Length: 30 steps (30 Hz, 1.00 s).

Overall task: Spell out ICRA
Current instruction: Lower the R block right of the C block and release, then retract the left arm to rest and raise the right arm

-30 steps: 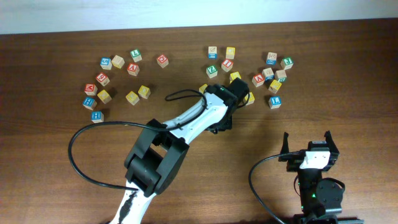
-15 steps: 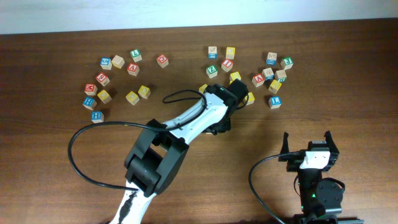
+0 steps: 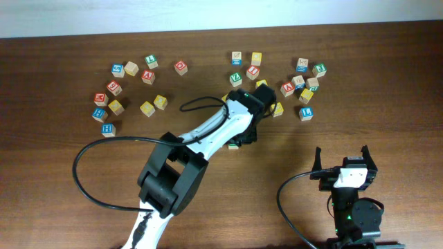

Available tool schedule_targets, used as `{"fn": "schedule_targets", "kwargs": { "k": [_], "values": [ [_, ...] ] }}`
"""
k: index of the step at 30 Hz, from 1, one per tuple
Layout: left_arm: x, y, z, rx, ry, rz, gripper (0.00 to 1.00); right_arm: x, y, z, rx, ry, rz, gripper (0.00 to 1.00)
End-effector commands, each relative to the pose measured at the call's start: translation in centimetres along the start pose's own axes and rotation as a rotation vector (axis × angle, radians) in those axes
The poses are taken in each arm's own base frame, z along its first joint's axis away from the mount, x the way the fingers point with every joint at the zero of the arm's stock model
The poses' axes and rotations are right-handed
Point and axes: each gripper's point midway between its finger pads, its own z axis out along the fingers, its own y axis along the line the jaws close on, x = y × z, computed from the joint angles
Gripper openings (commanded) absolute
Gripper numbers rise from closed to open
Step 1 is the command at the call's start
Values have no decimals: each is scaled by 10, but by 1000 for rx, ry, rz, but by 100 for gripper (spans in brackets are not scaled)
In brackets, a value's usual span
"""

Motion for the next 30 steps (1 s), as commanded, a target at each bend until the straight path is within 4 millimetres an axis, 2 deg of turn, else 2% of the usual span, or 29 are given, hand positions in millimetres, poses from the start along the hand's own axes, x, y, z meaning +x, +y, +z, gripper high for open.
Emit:
{"fn": "schedule_targets", "kwargs": {
  "k": [1,3,5,7,9,10,11,12,13,14,17,19,21,22,24,26,27,28,30],
  "values": [
    [-18,-3,-20,20,-48,0,49,3,-3,0,15,6,0,98],
    [-24,0,-30,5,-69,-1,50,3,-3,0,15,6,0,98],
    [-34,4,-49,-14,-106,-4,52,3,-3,0,15,6,0,98],
    [-46,9,-80,2,-129,-20,57,3,-3,0,15,6,0,98],
    [-65,28,-118,27,-167,-65,59,3,-3,0,15,6,0,98],
    [-75,39,-133,39,-189,-75,60,3,-3,0,15,6,0,98],
    [-88,59,-151,50,-218,-102,61,3,-3,0,15,6,0,98],
    [-103,89,-168,55,-245,-158,67,3,-3,0,15,6,0,98],
    [-111,128,-174,39,-242,-235,89,3,-3,0,15,6,0,98],
    [-113,152,-172,22,-219,-280,100,3,-3,0,15,6,0,98],
    [-101,239,-156,-72,-90,-436,99,3,-3,0,15,6,0,98],
    [-102,292,-149,-100,-66,-555,99,3,-3,0,15,6,0,98],
    [-101,314,-146,-111,-60,-605,99,2,-3,0,16,2,0,98],
    [-100,324,-145,-116,-57,-627,99,-5,-1,0,5,-28,12,98],
    [-97,352,-143,-146,-53,-669,99,-27,41,-7,-260,-110,153,98],
    [-93,371,-141,-154,-47,-712,99,-47,102,-41,-686,-134,295,98],
    [-92,377,-140,-157,-45,-728,99,-65,124,-69,-896,-178,315,98],
    [-91,382,-140,-160,-43,-738,99,-77,129,-82,-973,-226,302,98],
    [-90,388,-139,-163,-41,-754,99,-96,125,-89,-975,-323,281,98]
  ]
}}
